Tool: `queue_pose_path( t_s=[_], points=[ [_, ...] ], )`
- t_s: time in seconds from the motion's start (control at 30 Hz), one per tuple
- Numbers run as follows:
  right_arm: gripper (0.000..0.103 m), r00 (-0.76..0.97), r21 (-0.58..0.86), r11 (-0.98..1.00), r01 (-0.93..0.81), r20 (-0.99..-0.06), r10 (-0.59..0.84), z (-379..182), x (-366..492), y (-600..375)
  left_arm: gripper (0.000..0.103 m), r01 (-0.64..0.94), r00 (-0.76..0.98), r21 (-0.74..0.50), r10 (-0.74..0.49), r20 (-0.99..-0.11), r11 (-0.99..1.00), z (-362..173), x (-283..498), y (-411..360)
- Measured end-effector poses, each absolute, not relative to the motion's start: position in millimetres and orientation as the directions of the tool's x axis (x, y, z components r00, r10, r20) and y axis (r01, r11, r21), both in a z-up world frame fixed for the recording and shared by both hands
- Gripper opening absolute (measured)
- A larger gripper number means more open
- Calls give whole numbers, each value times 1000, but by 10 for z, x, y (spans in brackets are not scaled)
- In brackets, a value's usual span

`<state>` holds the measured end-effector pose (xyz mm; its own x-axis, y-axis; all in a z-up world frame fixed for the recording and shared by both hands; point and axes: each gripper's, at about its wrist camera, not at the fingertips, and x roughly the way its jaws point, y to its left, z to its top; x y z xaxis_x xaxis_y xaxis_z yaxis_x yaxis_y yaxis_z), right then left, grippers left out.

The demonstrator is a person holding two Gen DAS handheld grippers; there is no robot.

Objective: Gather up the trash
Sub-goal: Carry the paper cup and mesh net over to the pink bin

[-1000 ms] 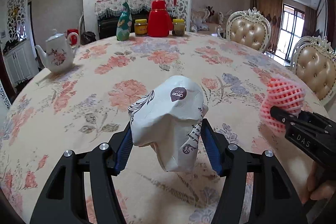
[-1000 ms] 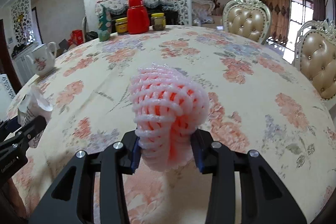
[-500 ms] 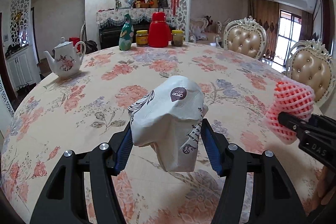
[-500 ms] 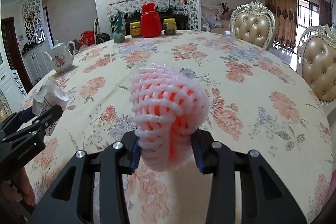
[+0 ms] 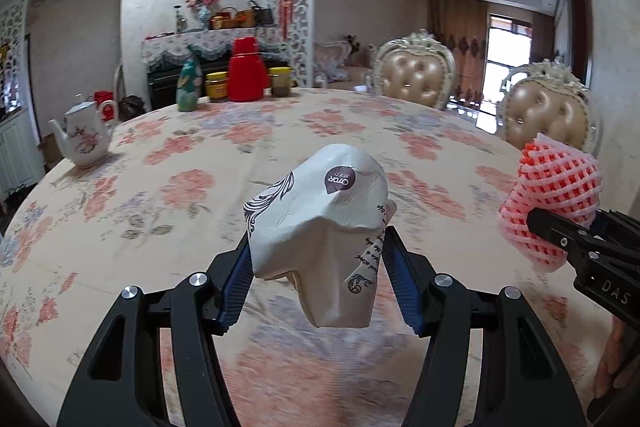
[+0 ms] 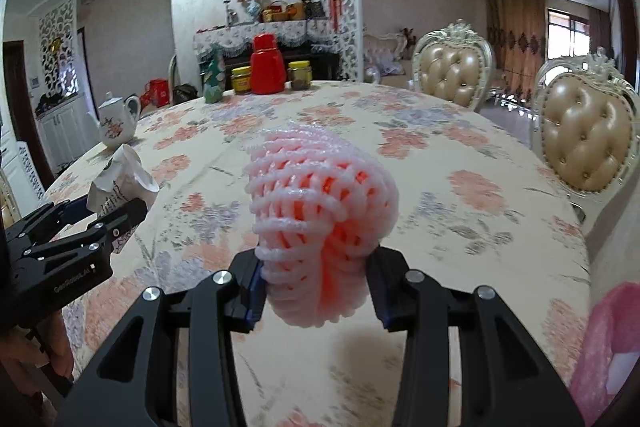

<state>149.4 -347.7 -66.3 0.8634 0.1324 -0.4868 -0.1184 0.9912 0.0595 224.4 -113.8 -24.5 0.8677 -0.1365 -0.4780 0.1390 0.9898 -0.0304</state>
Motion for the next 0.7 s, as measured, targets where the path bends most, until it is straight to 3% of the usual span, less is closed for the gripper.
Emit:
queue_pose_path(
  t_s=[0.7],
  points=[
    [43, 876, 80, 989, 126, -476, -73, -810, 573, -4795, 58, 480, 775, -4, -426, -467, 877, -264, 1897, -2669]
  ],
)
